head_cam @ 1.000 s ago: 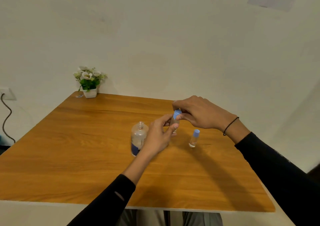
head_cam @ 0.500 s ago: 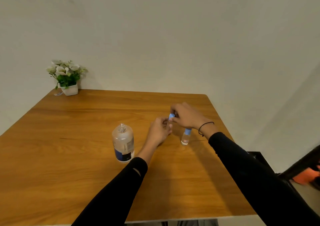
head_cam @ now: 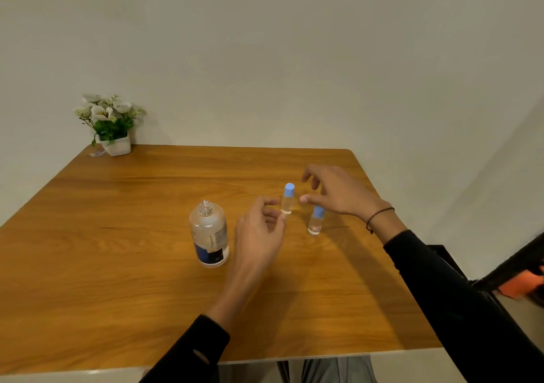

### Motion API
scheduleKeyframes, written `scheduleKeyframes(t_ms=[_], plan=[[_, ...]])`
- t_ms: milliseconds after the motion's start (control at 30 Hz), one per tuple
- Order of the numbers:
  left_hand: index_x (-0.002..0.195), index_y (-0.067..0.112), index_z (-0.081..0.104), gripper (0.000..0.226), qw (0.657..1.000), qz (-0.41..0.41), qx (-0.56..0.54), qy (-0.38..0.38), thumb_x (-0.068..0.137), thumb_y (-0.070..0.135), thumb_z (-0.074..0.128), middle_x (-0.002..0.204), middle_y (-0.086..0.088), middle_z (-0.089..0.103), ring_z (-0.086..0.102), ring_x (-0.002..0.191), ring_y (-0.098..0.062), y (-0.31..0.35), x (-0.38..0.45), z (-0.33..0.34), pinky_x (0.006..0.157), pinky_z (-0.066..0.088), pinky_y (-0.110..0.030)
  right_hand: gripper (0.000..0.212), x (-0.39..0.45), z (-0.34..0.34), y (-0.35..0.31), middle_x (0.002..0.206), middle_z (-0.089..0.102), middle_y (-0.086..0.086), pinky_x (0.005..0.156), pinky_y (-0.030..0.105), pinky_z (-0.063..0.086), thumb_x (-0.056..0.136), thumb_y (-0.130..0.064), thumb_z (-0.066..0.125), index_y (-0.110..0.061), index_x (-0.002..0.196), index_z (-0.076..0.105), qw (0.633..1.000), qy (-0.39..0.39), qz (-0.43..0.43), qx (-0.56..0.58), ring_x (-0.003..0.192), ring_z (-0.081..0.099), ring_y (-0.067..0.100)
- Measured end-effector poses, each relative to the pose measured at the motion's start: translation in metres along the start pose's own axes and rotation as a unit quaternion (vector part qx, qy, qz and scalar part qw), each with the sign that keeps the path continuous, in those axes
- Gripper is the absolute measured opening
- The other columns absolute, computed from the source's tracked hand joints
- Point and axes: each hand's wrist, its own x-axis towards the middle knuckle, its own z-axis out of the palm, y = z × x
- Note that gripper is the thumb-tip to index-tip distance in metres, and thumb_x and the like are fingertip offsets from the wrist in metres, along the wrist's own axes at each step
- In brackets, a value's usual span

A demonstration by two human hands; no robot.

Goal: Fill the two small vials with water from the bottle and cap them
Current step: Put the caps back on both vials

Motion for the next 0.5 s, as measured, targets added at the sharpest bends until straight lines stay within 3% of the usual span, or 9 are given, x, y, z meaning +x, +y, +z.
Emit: scheduleKeyframes(t_ms=[67, 167, 233, 300, 367, 433, 500], plan=[[0.117, 0.030, 0.067, 0.027, 1.000, -0.007, -0.003, -0.024, 0.092, 0.026, 0.076, 0.090, 0.013, 0.073, 0.069, 0.084, 0.003, -0.001, -0.015, 0.000, 0.081, 0.063, -0.038, 0.034, -0.015, 0.004, 0.001, 0.108, 0.064, -0.005, 0.071, 0.034, 0.051, 0.090, -0.038, 0.083, -0.030, 0.116, 0.063, 0.998, -0.045, 0.009, -0.046, 0.090, 0.060, 0.014], [0.122, 0.032, 0.065, 0.034, 0.997, -0.009, 0.026, -0.074, 0.091, 0.033, 0.078, 0.098, 0.014, 0.073, 0.069, 0.093, 0.000, -0.005, -0.025, 0.007, 0.085, 0.062, -0.040, 0.018, -0.028, 0.013, 0.000, 0.106, 0.067, 0.000, 0.069, 0.032, 0.052, 0.094, -0.013, 0.078, -0.024, 0.103, 0.068, 0.998, -0.038, 0.021, -0.055, 0.090, 0.063, 0.020], [0.134, 0.031, 0.061, 0.047, 0.994, 0.013, 0.032, -0.106, 0.090, 0.038, 0.078, 0.116, 0.012, 0.071, 0.067, 0.108, -0.004, -0.008, -0.024, 0.014, 0.091, 0.062, -0.040, 0.016, -0.034, 0.010, -0.001, 0.103, 0.067, 0.000, 0.067, 0.028, 0.048, 0.095, -0.006, 0.075, -0.020, 0.100, 0.069, 0.999, -0.016, 0.019, -0.034, 0.089, 0.063, 0.020], [0.146, 0.033, 0.051, 0.060, 0.988, 0.046, 0.026, -0.142, 0.092, 0.041, 0.076, 0.141, 0.009, 0.062, 0.059, 0.130, -0.007, -0.009, -0.020, 0.021, 0.100, 0.058, -0.040, 0.016, -0.040, 0.002, 0.000, 0.100, 0.067, -0.001, 0.071, 0.031, 0.053, 0.095, -0.004, 0.074, -0.019, 0.100, 0.070, 1.000, 0.007, 0.009, 0.012, 0.088, 0.065, 0.020], [0.153, 0.031, 0.046, 0.064, 0.982, 0.074, 0.031, -0.173, 0.096, 0.039, 0.073, 0.153, 0.009, 0.052, 0.048, 0.140, -0.008, -0.003, -0.013, 0.027, 0.109, 0.048, -0.034, 0.018, -0.047, -0.010, -0.002, 0.099, 0.069, -0.003, 0.074, 0.032, 0.058, 0.095, -0.004, 0.075, -0.020, 0.100, 0.070, 0.997, 0.020, -0.011, 0.068, 0.082, 0.070, 0.014], [0.146, 0.026, 0.055, 0.049, 0.980, 0.094, 0.014, -0.174, 0.100, 0.033, 0.070, 0.143, 0.006, 0.062, 0.056, 0.126, -0.008, 0.003, -0.006, 0.034, 0.099, 0.046, -0.029, 0.015, -0.053, -0.020, -0.006, 0.095, 0.071, -0.003, 0.072, 0.028, 0.061, 0.095, -0.004, 0.076, -0.018, 0.102, 0.072, 0.993, 0.025, -0.039, 0.107, 0.072, 0.072, 0.009], [0.126, 0.027, 0.068, 0.026, 0.983, 0.094, -0.041, -0.149, 0.100, 0.025, 0.070, 0.108, 0.004, 0.073, 0.066, 0.096, -0.010, 0.008, -0.002, 0.038, 0.078, 0.053, -0.033, 0.009, -0.057, -0.025, -0.011, 0.089, 0.071, -0.003, 0.068, 0.029, 0.060, 0.096, -0.011, 0.078, -0.016, 0.102, 0.073, 0.992, 0.039, -0.060, 0.103, 0.067, 0.071, 0.009]])
